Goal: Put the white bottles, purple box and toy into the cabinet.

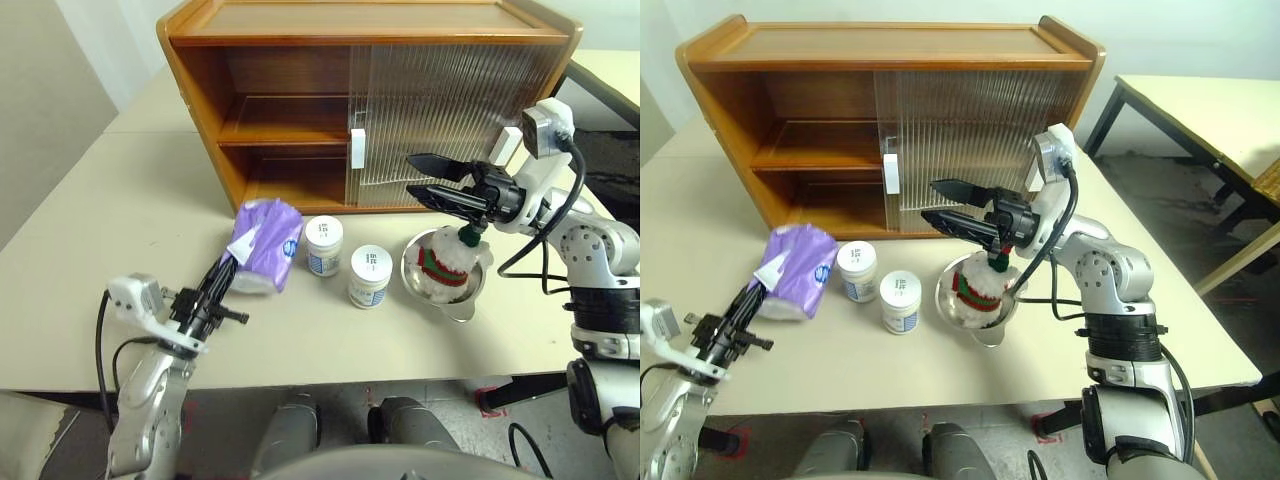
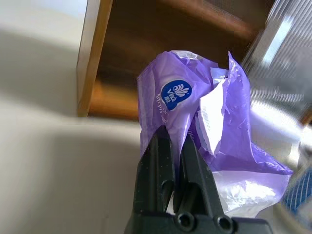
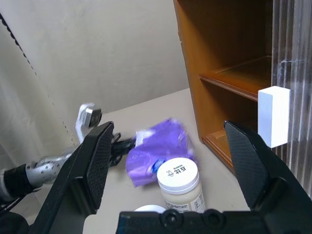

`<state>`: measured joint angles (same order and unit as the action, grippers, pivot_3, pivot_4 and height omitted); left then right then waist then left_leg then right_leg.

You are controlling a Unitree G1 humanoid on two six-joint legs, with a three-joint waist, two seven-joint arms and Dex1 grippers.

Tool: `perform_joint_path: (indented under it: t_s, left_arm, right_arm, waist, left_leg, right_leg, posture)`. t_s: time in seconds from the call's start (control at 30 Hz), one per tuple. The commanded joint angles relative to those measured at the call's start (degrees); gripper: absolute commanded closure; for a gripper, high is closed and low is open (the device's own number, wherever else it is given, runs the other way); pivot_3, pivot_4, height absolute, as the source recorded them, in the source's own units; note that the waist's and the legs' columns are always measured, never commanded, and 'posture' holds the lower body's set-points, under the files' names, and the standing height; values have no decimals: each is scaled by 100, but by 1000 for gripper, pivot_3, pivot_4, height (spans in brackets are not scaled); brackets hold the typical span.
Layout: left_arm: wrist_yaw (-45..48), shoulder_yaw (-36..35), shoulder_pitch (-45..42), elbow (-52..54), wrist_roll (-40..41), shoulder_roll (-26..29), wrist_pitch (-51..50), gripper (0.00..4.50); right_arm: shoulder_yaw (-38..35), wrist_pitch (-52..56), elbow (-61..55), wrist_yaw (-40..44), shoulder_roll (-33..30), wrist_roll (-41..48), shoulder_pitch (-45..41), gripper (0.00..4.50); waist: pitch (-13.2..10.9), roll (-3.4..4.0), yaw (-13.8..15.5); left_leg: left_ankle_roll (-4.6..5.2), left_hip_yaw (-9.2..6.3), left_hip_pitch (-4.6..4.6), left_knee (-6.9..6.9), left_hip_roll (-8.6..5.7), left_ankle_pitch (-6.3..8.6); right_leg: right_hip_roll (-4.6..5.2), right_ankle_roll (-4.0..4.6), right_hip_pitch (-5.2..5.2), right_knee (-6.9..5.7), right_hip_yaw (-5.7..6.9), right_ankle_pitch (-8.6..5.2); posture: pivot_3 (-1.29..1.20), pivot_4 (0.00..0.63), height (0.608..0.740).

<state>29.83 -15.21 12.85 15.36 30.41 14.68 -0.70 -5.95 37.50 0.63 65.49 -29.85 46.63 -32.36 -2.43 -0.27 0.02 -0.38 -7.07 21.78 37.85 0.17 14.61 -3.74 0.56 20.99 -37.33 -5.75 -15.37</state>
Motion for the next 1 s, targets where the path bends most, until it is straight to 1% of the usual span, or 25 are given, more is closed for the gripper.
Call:
perform_joint_path:
  t_s: [0.03,0.13,0.23,0.4,0.53,0.73,0.87,1.0]
  left_arm:
    - [-493,-109,-637,535,395,168,-624,4476]
    - [-943,-204,-1164,816,723,280,-1157,4476]
    - [-1345,-268,-1637,938,935,396,-1643,4476]
    - [-1915,-285,-2433,897,1149,644,-2453,4476]
    - [-2238,-287,-2913,707,1129,785,-2891,4476]
    - [-2601,-306,-3563,347,1110,889,-3454,4476]
    - [-2740,-249,-3938,96,997,963,-3715,4476]
    - [-2827,-51,-4353,-282,713,968,-3911,4476]
  right_arm:
    - [-10,-59,19,20,13,-50,-55,0]
    - [-7,-71,11,13,28,-51,-47,0]
    - [-9,-80,-9,-4,46,-49,-27,0]
    - [-23,-111,-39,-38,75,-50,21,0]
    - [-34,-128,-101,-98,110,-38,82,0]
    - [-52,-145,-172,-168,138,-24,174,0]
    - [-55,-150,-200,-197,149,-21,205,0]
    - [-59,-160,-221,-225,168,-20,225,0]
  waist:
    - [-1,-1,3]
    - [-8,-12,6]
    - [-10,-10,-22]
    - [-23,-27,-30]
    - [-25,-28,-38]
    - [-45,-49,-43]
    - [-56,-59,-47]
    - [-69,-72,-47]
  left_leg:
    - [0,2,-3,4,0,0]
    - [-8,6,-13,11,-1,-7]
    - [-10,12,-51,4,0,-7]
    - [-16,21,-83,0,10,-11]
    - [-16,17,-82,-4,12,-10]
    - [-15,16,-81,-6,12,-9]
    - [-15,16,-81,-5,12,-9]
    - [-15,17,-81,-5,10,-9]
  right_leg:
    - [-12,6,-5,1,-3,8]
    - [-38,1,-19,5,-2,21]
    - [-47,4,-51,9,-10,24]
    - [-48,14,-71,8,-12,29]
    - [-48,16,-67,9,-18,28]
    - [-48,17,-63,9,-23,27]
    - [-48,15,-63,10,-26,28]
    - [-48,15,-62,11,-31,28]
  posture:
    - [-6,50,740]
    - [-6,50,740]
    - [-6,50,740]
    - [-27,52,740]
    - [-40,55,740]
    - [-46,58,740]
    - [-51,61,740]
    - [-56,61,740]
